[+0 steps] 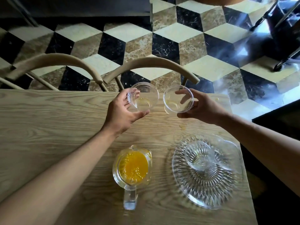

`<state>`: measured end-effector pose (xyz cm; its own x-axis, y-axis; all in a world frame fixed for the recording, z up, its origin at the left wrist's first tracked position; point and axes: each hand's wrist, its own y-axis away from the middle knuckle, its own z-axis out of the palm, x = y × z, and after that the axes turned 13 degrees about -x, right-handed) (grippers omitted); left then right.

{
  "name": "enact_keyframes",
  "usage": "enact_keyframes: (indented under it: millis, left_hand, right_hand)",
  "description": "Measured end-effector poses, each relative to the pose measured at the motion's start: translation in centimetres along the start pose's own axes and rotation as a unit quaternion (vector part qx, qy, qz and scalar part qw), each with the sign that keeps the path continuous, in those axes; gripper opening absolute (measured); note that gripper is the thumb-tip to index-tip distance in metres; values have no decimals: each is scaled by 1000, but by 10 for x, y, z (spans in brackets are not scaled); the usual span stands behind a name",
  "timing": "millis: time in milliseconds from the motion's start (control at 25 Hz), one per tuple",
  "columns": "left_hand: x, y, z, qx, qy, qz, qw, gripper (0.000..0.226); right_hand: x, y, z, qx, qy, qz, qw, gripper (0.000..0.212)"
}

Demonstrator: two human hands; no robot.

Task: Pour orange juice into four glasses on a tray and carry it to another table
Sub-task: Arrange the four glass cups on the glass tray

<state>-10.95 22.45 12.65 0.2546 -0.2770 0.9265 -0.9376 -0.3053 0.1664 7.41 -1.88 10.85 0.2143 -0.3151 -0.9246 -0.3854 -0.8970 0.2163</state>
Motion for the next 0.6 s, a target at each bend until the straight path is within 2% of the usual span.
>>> enact_keyframes:
  millis: [160,400,600]
  left_hand:
    - [60,23,-5,10,-12,24,1000,89]
    - [143,65,8,17,-38,47,998,81]
    - [171,115,52,29,-11,56,998,82]
  right_hand:
    - [-36,33,-13,16,24,-15,999,71]
    - [-88,96,-31,66,39,-52,996,80]
    - [-106,154,-33,81,36,-58,994,73]
